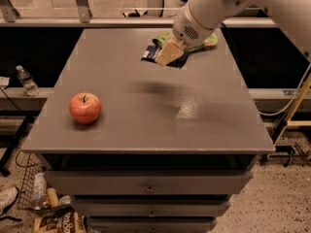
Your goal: Move rxbar blueberry near apple
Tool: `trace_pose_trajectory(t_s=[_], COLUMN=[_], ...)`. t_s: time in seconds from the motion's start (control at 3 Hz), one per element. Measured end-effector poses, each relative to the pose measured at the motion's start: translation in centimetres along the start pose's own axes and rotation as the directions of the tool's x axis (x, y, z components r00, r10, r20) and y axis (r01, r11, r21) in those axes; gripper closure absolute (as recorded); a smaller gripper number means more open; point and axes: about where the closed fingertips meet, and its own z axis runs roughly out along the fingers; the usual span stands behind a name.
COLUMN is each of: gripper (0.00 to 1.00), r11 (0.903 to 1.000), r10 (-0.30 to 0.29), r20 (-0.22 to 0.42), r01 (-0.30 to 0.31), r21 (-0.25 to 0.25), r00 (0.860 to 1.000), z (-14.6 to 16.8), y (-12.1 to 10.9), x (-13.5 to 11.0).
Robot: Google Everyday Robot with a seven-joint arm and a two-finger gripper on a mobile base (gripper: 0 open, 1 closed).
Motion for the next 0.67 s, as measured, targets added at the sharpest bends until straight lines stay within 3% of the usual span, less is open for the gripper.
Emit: trace_pose_trajectory(t_s=[0.33,0.67], gripper=[1.00,1.00], r11=[1.0000,0.9988], r10=[0.000,-0.032], r20=[0.000,-0.005], r01=[0.000,0.031], r21=[0.000,-0.038], r00=[1.000,0.999], z=[0.0,1.7], y=[0.0,2.0], x=[0.0,0.6])
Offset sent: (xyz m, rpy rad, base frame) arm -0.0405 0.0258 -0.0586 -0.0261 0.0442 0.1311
